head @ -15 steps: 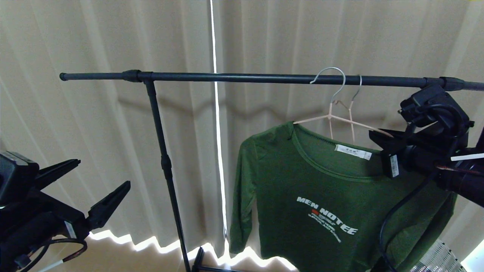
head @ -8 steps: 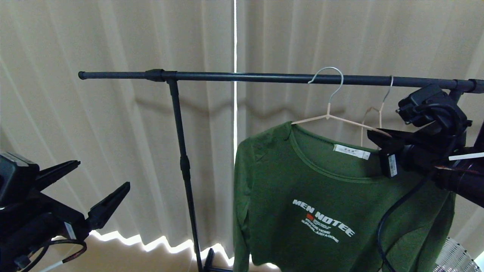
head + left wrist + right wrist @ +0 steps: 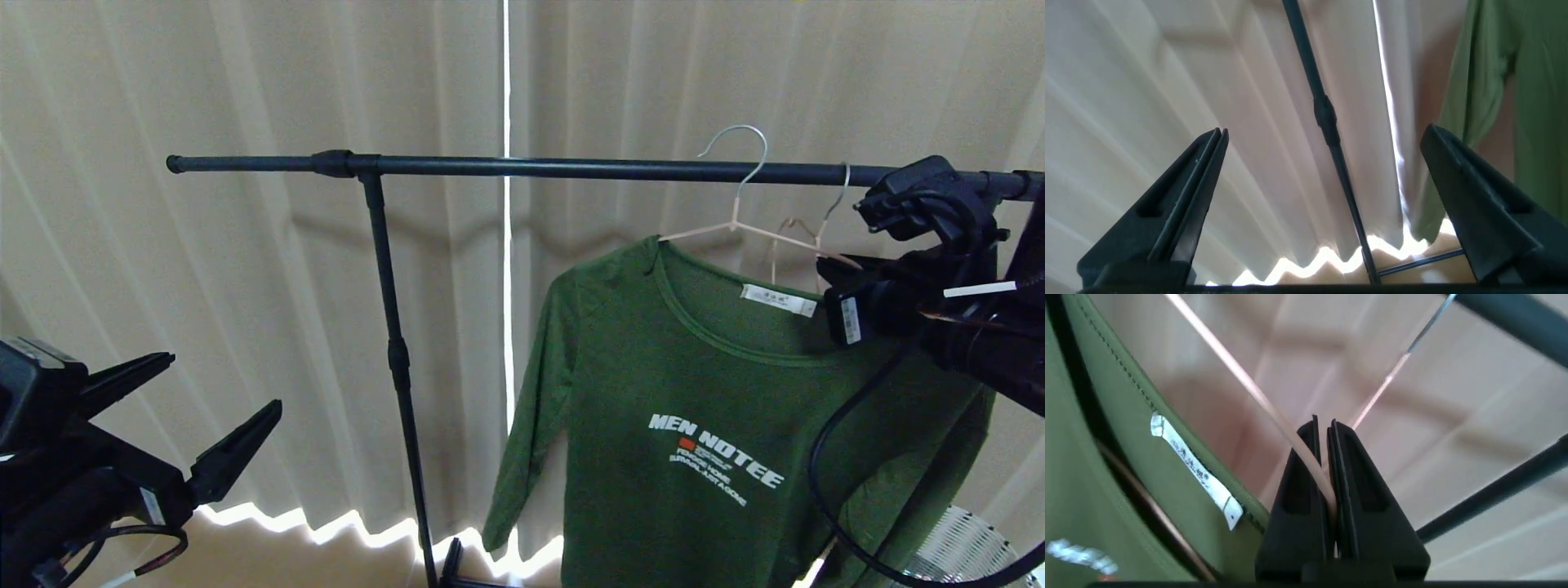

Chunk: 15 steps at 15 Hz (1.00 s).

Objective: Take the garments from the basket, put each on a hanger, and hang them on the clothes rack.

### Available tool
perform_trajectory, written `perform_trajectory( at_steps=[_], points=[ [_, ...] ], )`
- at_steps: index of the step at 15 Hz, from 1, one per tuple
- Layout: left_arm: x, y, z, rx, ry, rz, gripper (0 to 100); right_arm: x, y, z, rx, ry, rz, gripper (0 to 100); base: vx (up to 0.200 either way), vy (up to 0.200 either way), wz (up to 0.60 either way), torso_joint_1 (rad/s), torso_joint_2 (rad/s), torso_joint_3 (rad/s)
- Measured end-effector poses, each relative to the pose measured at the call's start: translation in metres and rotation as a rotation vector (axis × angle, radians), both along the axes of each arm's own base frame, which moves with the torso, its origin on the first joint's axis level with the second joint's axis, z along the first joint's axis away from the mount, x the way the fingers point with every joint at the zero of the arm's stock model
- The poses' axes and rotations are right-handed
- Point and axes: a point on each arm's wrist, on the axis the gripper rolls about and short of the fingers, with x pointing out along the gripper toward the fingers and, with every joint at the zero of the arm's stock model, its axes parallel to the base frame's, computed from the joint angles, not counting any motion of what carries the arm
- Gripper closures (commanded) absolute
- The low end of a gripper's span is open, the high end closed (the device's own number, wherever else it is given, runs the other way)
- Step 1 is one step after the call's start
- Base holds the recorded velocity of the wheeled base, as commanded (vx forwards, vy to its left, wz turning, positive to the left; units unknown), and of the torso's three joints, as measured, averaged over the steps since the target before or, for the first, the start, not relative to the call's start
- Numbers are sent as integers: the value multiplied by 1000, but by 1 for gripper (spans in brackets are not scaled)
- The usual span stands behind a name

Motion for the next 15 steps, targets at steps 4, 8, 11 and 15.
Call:
perform_trajectory(
  at_steps=[4, 8, 11, 15],
  points=[
    [0, 0, 1, 1, -6, 1, 0, 23, 5, 4, -11, -12, -81, 100, 0, 0, 0, 0, 0, 0],
    [0, 0, 1, 1, -5, 0, 0, 44, 12, -2, -48, 6, -122, 100, 0, 0, 0, 0, 0, 0],
    [0, 0, 0, 3, 0, 0, 0, 49, 14, -11, -92, 38, -118, 100, 0, 0, 0, 0, 0, 0],
    [0, 0, -1, 5, 4, -3, 0, 51, 21, -16, -109, 50, -97, 100, 0, 0, 0, 0, 0, 0]
  ],
)
